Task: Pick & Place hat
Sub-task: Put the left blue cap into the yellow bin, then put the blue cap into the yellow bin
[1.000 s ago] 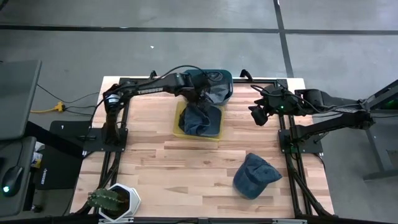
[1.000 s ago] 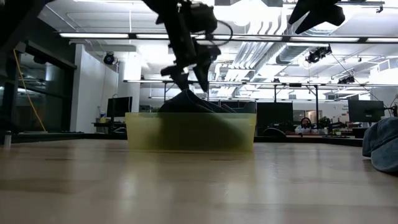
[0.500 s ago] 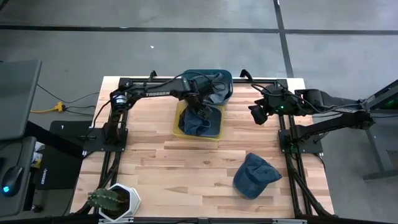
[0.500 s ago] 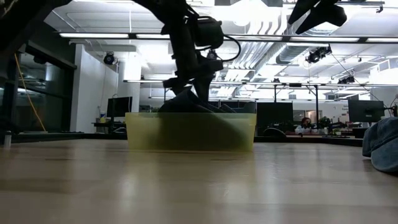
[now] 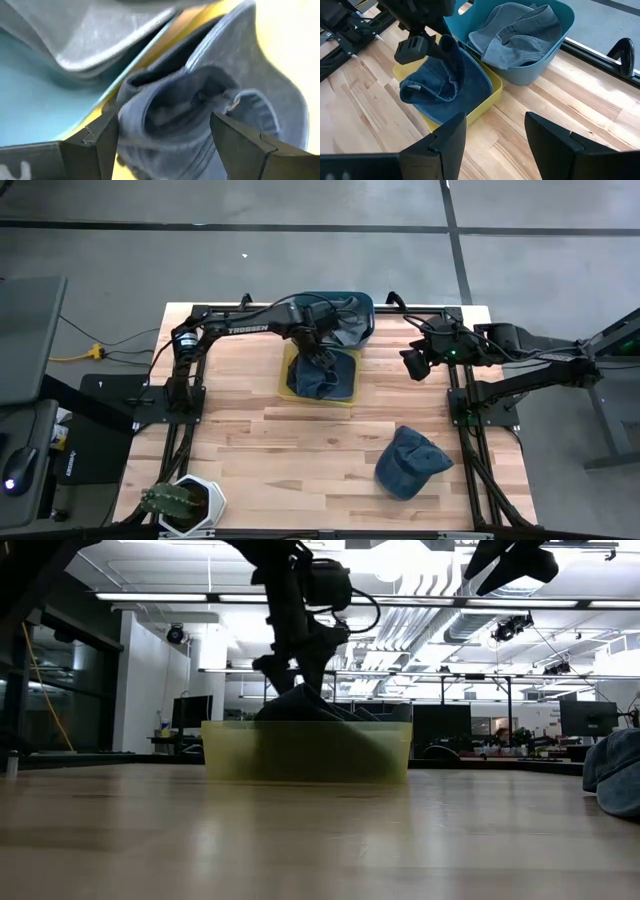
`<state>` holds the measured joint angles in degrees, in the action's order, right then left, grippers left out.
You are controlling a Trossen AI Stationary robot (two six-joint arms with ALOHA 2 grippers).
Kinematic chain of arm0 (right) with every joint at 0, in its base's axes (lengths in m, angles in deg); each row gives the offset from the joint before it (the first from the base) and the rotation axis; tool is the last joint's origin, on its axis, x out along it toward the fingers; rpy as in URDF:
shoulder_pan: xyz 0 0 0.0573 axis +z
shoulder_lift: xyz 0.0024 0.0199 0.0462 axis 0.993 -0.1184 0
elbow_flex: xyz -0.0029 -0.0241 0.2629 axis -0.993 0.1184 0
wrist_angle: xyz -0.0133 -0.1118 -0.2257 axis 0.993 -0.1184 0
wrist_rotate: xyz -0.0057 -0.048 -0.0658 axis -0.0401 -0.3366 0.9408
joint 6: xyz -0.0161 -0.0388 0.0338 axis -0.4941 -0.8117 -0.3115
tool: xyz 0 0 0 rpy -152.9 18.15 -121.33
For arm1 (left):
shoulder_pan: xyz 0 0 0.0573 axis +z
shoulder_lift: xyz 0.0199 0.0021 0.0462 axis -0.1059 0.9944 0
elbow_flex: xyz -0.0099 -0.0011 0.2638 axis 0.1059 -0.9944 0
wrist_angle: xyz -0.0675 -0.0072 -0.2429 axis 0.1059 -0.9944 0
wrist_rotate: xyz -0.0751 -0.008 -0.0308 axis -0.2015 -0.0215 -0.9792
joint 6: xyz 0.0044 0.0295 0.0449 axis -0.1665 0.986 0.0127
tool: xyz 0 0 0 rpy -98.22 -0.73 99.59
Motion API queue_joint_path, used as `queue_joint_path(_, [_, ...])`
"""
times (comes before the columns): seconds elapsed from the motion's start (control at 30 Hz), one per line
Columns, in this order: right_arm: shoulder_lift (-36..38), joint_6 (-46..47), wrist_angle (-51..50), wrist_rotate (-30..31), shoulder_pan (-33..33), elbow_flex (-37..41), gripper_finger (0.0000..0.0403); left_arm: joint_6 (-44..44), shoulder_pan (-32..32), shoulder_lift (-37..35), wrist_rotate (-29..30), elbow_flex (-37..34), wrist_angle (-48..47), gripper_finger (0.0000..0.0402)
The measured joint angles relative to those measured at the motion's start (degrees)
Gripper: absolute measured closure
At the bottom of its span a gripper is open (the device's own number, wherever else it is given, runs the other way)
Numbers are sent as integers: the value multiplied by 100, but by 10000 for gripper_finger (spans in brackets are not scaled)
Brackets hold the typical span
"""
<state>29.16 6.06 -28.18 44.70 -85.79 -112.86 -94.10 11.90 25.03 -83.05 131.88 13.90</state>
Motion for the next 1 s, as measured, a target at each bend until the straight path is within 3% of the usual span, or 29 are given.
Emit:
queue_joint_path(0.2, [2,-74,-3,-45,-1,0,206,34,0,-134,1,241,-207,145])
queue_joint_path(0.47, [2,-165,-78,-165,-1,0,206,108,-87,-172,-67,1153,-438,145])
queue_joint_path(0.73, [2,-252,-403,-590,0,0,206,144,-408,-182,-91,1890,-565,145])
queue_joint_path(1.0, [4,-255,-575,-1230,-1,0,206,105,-778,-181,-116,1976,-631,145])
